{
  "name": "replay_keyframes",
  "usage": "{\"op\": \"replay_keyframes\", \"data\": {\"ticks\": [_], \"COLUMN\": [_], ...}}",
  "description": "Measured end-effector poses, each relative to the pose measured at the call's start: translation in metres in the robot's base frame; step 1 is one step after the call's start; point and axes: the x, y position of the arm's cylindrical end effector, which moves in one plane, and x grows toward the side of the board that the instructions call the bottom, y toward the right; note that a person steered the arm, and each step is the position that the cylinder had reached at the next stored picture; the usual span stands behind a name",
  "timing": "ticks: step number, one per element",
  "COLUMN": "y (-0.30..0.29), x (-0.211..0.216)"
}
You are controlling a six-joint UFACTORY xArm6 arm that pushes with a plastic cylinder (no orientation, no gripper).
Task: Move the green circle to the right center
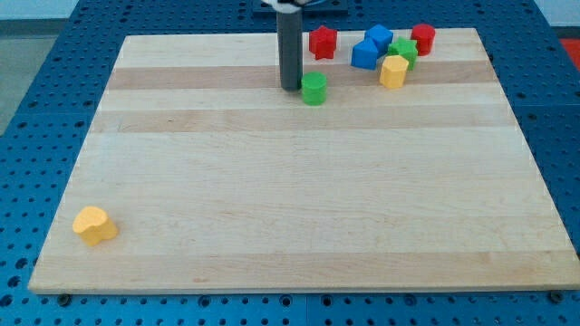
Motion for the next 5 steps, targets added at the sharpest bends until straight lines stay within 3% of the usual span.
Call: {"op": "replay_keyframes", "data": {"ticks": [2,4,5], "y": [0.193,0.043,0.025], "x": [0.085,0.058,0.029]}}
